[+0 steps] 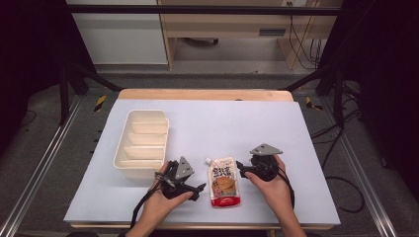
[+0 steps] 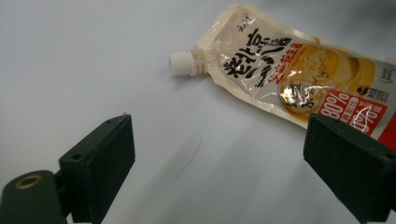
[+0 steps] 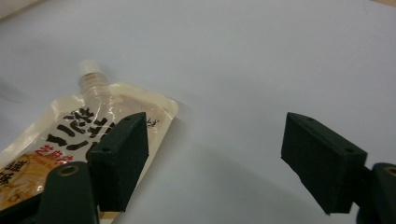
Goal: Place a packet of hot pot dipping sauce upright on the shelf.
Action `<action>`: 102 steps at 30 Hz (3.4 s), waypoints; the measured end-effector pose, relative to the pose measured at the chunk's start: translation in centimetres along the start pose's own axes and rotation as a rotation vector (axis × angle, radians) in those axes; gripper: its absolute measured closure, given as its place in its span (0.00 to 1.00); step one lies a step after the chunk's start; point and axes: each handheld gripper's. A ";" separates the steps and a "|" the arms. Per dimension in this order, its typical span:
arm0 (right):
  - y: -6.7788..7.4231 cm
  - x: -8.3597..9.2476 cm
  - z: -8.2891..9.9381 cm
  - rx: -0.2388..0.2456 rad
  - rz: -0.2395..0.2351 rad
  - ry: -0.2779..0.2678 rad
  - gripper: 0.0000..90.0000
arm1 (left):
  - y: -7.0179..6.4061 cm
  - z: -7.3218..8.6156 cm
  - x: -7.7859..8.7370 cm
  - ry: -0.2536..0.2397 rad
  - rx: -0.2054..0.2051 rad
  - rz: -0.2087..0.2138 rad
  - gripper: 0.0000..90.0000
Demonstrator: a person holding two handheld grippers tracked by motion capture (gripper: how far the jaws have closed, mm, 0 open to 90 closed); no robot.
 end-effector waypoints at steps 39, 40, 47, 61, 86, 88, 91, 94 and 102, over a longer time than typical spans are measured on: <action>1.6 -3.5 -2.5 0.067 -0.188 0.109 0.56 | 0.4 0.4 -0.1 0.025 0.053 0.038 0.09; 1.6 -3.7 -2.4 0.057 -0.193 0.116 0.55 | 0.4 0.4 -0.1 0.026 0.051 0.038 0.09; 1.5 -5.0 -2.1 0.062 -0.208 0.153 0.51 | 0.3 0.4 -0.2 0.023 0.050 0.039 0.09; 1.6 -5.3 -2.0 0.061 -0.234 0.161 0.57 | 0.2 0.3 -0.1 0.023 0.045 0.038 0.09; 2.5 -3.4 -2.4 0.161 -0.232 0.123 0.96 | 0.2 0.3 -0.2 0.036 0.035 0.027 0.08; 2.6 -3.4 -2.4 0.169 -0.225 0.132 0.97 | 0.2 0.3 -0.2 0.038 0.034 0.028 0.08; 2.6 -3.3 -2.5 0.175 -0.220 0.132 0.98 | 0.2 0.3 -0.2 0.039 0.032 0.031 0.08; 2.6 -3.3 -2.5 0.178 -0.226 0.130 0.98 | 0.2 0.3 -0.2 0.039 0.031 0.030 0.08; 2.7 -3.3 -2.5 0.182 -0.231 0.124 0.98 | 0.3 0.3 -0.2 0.039 0.031 0.030 0.08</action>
Point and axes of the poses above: each handheld gripper's, and its own axes: x roughly backward along the jaws, z roughly out of its underside, y roughly to its left
